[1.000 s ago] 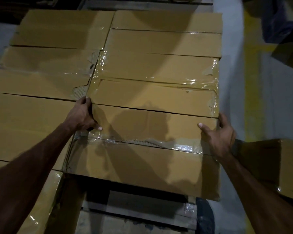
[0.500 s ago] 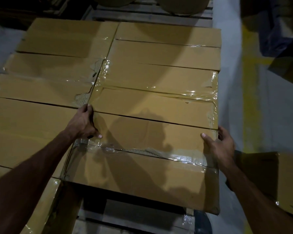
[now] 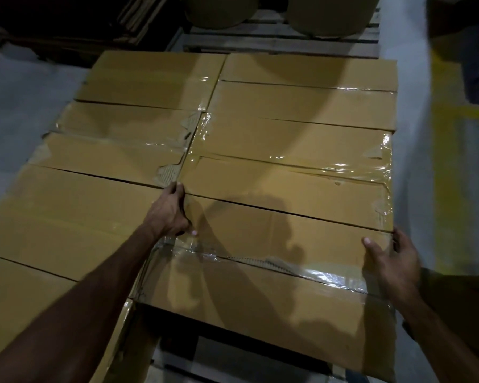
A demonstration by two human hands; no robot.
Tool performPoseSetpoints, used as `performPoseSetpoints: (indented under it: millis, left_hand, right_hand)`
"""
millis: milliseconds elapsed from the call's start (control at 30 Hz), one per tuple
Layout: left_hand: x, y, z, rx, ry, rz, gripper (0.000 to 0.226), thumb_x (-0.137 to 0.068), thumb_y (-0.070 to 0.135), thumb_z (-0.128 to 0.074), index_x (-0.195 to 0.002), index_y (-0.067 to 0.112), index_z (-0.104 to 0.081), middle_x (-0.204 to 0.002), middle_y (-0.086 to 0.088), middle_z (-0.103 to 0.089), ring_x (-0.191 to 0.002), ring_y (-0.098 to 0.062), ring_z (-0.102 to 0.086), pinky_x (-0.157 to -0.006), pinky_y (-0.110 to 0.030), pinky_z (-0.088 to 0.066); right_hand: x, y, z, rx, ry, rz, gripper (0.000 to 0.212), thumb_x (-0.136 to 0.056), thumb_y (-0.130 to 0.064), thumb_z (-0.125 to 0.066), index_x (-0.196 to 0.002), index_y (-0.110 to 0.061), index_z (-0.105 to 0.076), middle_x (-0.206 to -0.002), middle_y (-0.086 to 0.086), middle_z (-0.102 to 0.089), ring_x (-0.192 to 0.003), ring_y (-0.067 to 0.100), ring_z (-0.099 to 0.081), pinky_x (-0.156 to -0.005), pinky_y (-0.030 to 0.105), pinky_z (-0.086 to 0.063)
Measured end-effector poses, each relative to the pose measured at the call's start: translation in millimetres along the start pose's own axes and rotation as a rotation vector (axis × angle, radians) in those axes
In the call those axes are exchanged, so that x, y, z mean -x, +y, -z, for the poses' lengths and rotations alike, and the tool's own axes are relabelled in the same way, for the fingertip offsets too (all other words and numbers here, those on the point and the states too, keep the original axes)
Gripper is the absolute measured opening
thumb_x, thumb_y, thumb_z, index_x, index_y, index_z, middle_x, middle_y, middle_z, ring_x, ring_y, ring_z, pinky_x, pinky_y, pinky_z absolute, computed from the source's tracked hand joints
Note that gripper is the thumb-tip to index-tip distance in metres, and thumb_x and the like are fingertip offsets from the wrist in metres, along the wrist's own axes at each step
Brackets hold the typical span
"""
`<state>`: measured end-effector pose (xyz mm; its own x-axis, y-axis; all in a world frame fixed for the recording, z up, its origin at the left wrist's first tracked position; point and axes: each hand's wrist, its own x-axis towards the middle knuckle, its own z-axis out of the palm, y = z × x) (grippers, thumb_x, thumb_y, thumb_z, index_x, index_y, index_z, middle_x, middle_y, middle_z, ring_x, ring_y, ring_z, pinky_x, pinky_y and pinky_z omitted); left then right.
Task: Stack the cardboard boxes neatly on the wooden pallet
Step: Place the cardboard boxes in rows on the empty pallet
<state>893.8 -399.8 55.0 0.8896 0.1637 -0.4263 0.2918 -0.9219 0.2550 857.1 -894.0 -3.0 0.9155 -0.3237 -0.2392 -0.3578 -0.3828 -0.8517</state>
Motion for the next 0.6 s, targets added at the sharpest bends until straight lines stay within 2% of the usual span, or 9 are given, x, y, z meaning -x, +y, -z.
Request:
performPoseSetpoints:
  millis: [133,300,400,467,533,600]
  left_hand:
    - [-0.1,2.4,1.7,0.027,-0.005,0.044,0.137,-0.04,0.047,-0.106,-0.152,0.011,-0.035,-0.16,-0.005,-0.031,-0.139,-0.037,-0.045,-0.112,-0.052,-0.048]
    - [-2.5,6.4,4.2,0.049,-0.016,0.092,0.114,-0.04,0.039,-0.107,-0.136,0.013,-0.051,-0.155,-0.003,-0.039,-0.132,-0.034,-0.052,-0.107,-0.049,-0.052]
    - [-6.0,3.4,3.6,0.063,-0.049,0.113,0.113,-0.037,0.039,-0.107,-0.131,0.013,-0.049,-0.153,-0.002,-0.038,-0.126,-0.036,-0.054,-0.101,-0.053,-0.057]
    - [-10.0,-0.9,0.9,0.075,-0.069,0.105,0.126,-0.038,0.041,-0.105,-0.142,0.011,-0.041,-0.154,-0.001,-0.031,-0.126,-0.037,-0.053,-0.097,-0.055,-0.059]
    - [-8.1,-1.5,-6.9,0.047,-0.057,0.103,0.127,-0.047,0.04,-0.101,-0.15,0.011,-0.032,-0.154,-0.002,-0.026,-0.13,-0.037,-0.049,-0.102,-0.055,-0.055]
    - [5.7,3.9,-18.6,0.019,0.011,0.091,0.113,-0.062,0.035,-0.094,-0.152,0.012,-0.031,-0.157,-0.008,-0.024,-0.139,-0.037,-0.042,-0.11,-0.056,-0.049]
  right_hand:
    - [0.0,-3.9,0.3,0.017,-0.003,0.003,0.052,-0.094,-0.019,-0.077,-0.142,-0.014,-0.059,-0.134,0.009,-0.067,-0.122,0.03,-0.061,-0.098,0.037,-0.043]
    - [4.2,-10.7,0.1,0.021,-0.003,-0.018,0.053,-0.095,-0.014,-0.074,-0.145,-0.01,-0.056,-0.134,0.008,-0.064,-0.115,0.019,-0.055,-0.095,0.035,-0.04]
    - [4.9,-9.4,0.9,0.035,-0.023,-0.009,0.049,-0.096,-0.017,-0.074,-0.142,-0.013,-0.057,-0.132,0.009,-0.066,-0.116,0.024,-0.06,-0.097,0.04,-0.046]
    - [4.2,-10.8,2.3,0.064,-0.045,-0.019,0.048,-0.096,-0.02,-0.074,-0.141,-0.015,-0.057,-0.131,0.009,-0.066,-0.119,0.029,-0.061,-0.1,0.045,-0.048]
    - [2.8,-15.8,5.8,0.123,-0.071,-0.05,0.05,-0.097,-0.024,-0.073,-0.143,-0.017,-0.055,-0.134,0.01,-0.065,-0.123,0.034,-0.06,-0.101,0.048,-0.047]
    - [3.1,-21.3,9.3,0.214,-0.109,-0.089,0.055,-0.098,-0.026,-0.072,-0.148,-0.017,-0.049,-0.138,0.015,-0.062,-0.126,0.041,-0.057,-0.103,0.053,-0.047]
